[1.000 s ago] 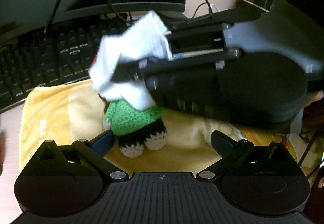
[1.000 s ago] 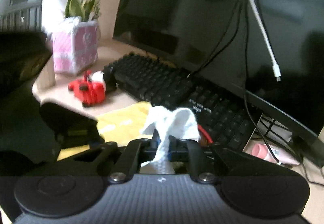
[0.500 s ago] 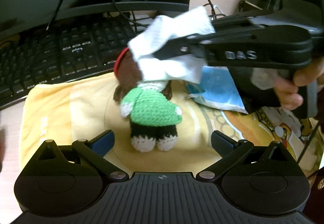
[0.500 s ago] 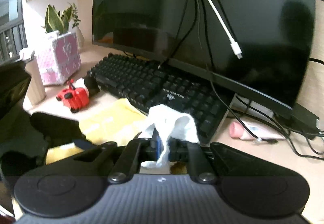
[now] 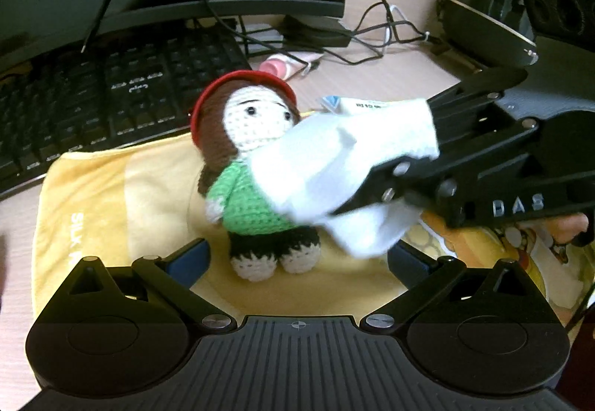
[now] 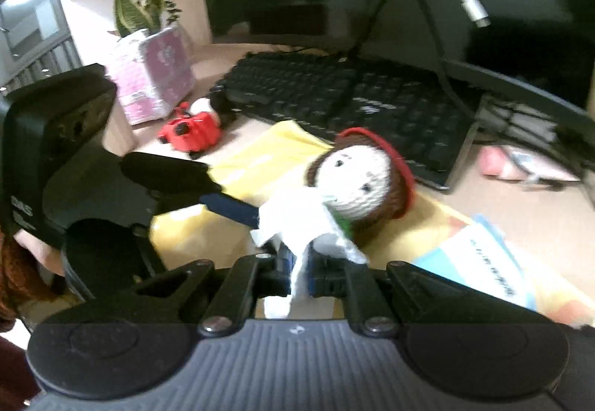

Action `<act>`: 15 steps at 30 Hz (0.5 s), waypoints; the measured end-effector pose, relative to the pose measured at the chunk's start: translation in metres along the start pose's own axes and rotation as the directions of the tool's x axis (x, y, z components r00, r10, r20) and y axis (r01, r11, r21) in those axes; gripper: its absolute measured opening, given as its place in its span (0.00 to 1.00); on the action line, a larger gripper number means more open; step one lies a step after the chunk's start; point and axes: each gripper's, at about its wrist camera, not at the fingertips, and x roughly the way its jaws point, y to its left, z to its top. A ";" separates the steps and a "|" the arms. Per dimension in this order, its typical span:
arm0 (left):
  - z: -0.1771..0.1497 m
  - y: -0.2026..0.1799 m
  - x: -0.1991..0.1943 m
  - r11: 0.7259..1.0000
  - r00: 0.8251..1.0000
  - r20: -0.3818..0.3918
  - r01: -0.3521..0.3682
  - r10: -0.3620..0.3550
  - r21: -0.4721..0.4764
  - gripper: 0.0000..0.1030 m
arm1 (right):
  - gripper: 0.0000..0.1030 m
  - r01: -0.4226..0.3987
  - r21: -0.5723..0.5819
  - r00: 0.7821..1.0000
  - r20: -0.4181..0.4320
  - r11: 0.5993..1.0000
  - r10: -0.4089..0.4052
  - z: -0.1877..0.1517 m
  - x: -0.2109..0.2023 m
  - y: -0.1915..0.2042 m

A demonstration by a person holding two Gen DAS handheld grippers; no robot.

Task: Organize soft objects
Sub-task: 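Wipe the doll's red hat and face with the right gripper's tissue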

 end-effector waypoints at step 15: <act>0.031 -0.011 0.033 0.973 0.974 0.049 -0.225 0.222 0.058 1.00 | 0.09 -0.004 0.204 0.980 0.195 0.979 -0.037 -0.016 -0.043 -0.069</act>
